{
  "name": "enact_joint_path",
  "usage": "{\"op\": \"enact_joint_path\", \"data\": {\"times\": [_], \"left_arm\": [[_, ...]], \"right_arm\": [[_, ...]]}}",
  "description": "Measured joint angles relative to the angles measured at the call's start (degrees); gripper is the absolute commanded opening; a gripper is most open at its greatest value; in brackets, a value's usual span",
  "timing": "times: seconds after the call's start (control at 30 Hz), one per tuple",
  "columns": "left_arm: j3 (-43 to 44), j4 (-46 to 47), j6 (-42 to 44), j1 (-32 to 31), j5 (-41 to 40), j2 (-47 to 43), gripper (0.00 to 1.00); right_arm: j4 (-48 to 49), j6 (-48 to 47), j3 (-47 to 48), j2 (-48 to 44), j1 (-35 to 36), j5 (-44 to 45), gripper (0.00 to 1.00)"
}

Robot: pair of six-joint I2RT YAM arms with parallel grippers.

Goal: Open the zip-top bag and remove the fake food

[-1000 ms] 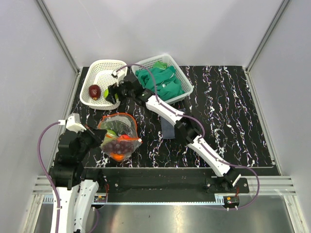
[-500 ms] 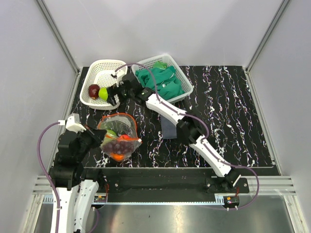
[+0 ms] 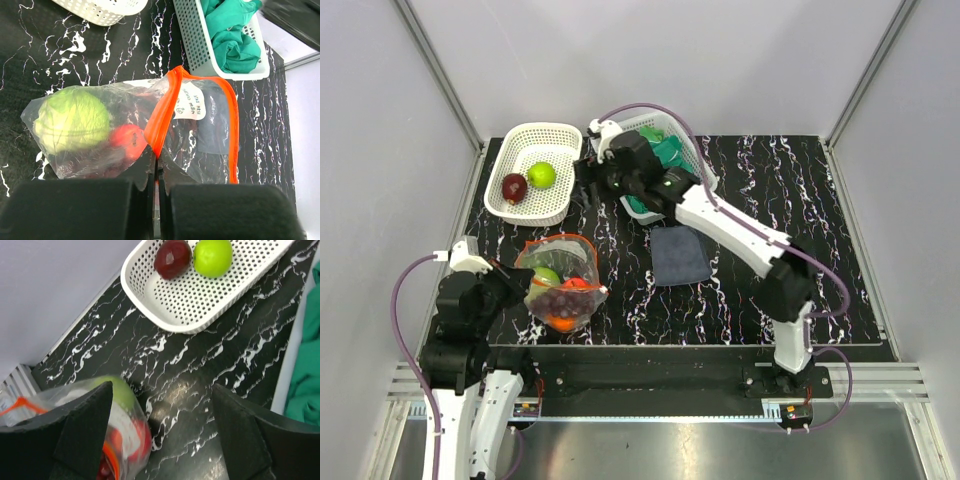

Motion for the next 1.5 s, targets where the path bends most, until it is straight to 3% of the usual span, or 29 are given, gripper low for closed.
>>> {"op": "enact_joint_path", "data": {"times": [0.23,0.5,1.03,1.5], "left_arm": [[0.0,0.1,0.0,0.0,-0.4,0.8,0.0],[0.0,0.1,-0.2,0.0,-0.4,1.1,0.0],[0.7,0.0,-0.2,0.0,-0.1,1.0,0.0],[0.7,0.0,-0.5,0.0,0.3,0.9,0.0]], "right_arm": [[-1.4,0.0,-11.8,-11.0,2.1,-1.7,0.61],[-2.2,-1.1,-13.4,-13.2,11.0,-7.5,0.43],[-4.0,-1.0,-11.3,1.2,12.8,-13.4,0.46],[-4.8,-1.0,-13.0,2.0,12.9,-13.9,0.5]]}}
